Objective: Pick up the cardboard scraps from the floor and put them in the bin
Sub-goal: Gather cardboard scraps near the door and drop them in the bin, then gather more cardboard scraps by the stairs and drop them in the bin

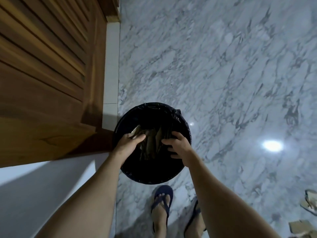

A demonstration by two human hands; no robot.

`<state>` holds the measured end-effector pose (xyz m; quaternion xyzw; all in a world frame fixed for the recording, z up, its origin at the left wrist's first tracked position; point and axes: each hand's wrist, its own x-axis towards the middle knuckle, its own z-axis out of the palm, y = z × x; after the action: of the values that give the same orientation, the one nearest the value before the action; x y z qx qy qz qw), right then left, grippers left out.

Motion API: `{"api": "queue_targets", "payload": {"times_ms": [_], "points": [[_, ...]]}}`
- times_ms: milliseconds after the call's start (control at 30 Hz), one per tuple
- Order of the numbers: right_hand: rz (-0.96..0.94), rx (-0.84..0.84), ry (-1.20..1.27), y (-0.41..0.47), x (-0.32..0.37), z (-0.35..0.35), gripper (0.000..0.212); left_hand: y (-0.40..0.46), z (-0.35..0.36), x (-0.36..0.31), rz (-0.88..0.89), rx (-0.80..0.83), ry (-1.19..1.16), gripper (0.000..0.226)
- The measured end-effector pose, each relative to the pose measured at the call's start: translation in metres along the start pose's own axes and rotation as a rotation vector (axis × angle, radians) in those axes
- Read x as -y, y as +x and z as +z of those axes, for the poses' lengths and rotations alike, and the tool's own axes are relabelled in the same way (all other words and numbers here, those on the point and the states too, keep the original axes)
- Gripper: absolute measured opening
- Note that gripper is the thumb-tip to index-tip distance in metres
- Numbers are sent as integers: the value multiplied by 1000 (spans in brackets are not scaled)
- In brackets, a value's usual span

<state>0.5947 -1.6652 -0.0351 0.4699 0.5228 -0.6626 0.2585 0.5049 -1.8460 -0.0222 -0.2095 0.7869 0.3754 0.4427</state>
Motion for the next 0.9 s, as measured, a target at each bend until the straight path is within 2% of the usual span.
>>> {"api": "queue_targets", "payload": {"times_ms": [133, 267, 433, 567, 700, 900], "points": [[-42, 1, 162, -16, -6, -23, 71, -16, 38, -24, 100, 29, 11, 55], [-74, -67, 381, -30, -18, -76, 58, -38, 104, -57, 183, 53, 160, 66], [-84, -217, 609, -61, -59, -181, 55, -74, 238, -84, 305, 271, 408, 71], [-58, -372, 819, -109, -134, -289, 52, -125, 374, -83, 388, 485, 688, 74], [-2, -570, 1036, -170, -241, -382, 53, -191, 511, -49, 474, 681, 919, 81], [158, -819, 1301, -233, -400, -446, 53, -266, 662, 30, 541, 856, 1228, 85]]}}
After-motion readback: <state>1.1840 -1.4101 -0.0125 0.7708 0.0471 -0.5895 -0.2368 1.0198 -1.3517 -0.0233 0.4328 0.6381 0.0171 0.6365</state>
